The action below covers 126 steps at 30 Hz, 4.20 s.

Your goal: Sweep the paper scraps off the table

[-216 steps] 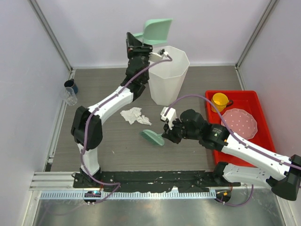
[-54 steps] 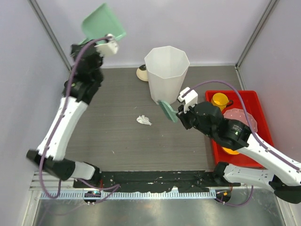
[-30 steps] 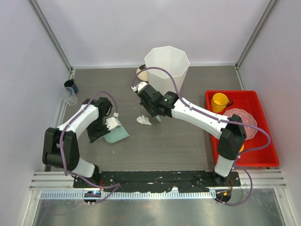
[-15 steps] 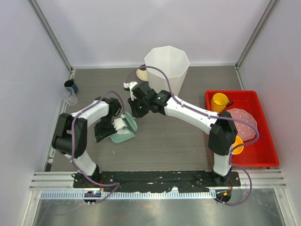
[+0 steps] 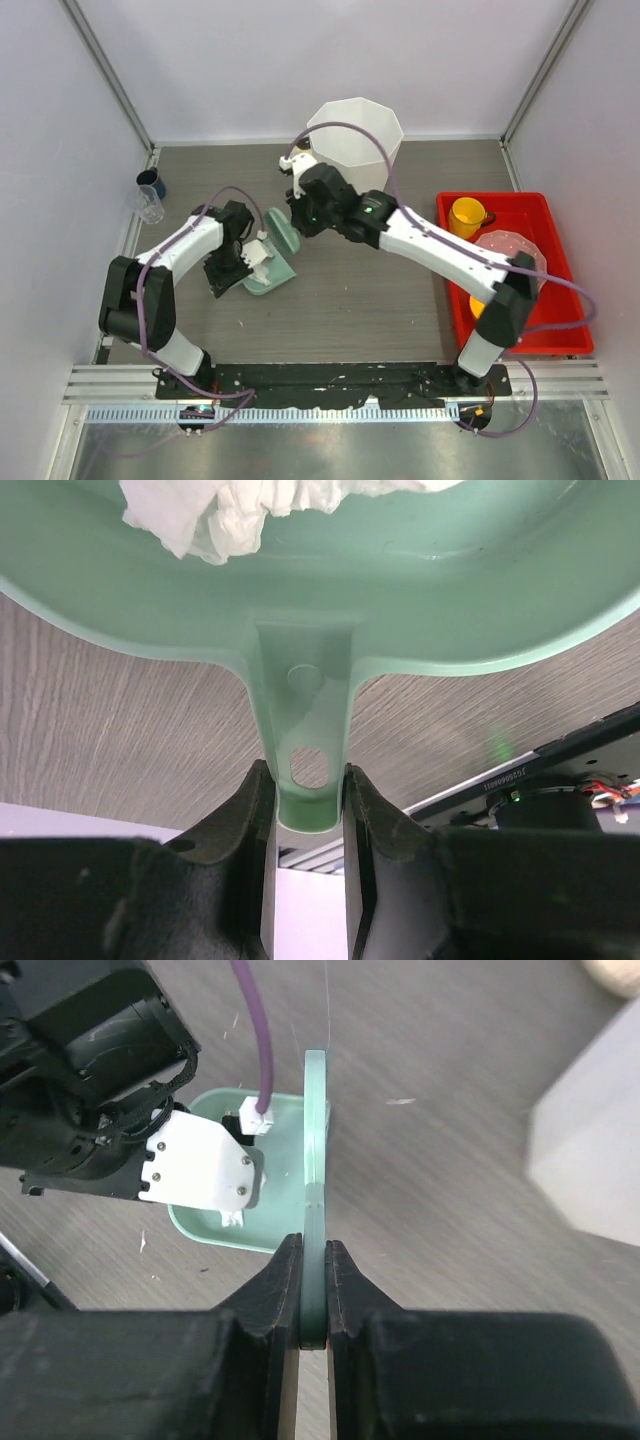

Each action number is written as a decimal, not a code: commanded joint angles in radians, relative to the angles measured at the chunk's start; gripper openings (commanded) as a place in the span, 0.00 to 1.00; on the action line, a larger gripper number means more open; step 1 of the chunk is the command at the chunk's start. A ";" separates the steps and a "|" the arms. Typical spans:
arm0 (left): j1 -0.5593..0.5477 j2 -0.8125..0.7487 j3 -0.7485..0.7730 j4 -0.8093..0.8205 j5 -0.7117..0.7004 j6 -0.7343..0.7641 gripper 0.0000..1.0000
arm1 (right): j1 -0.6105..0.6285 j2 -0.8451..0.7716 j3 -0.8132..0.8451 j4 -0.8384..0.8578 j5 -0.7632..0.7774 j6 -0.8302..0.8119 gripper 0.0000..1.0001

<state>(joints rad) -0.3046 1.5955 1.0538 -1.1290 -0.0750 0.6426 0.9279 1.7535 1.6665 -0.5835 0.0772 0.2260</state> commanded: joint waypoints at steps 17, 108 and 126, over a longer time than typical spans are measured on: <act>0.098 -0.062 0.637 -0.046 -0.003 -0.109 0.00 | 0.006 -0.750 -0.462 -0.050 -0.231 -0.381 0.01; 0.371 0.021 -0.005 0.173 -0.009 -0.017 0.01 | 0.003 -0.647 -0.508 -0.001 -0.221 -0.382 0.01; 0.371 -0.196 0.135 0.026 0.205 0.006 1.00 | 0.012 -0.496 -0.424 0.189 -0.005 -0.444 0.01</act>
<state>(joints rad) 0.0612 1.5410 1.0855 -1.0035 -0.0299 0.6434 0.9340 1.2015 1.1492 -0.5922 -0.0822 -0.1677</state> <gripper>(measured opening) 0.994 0.151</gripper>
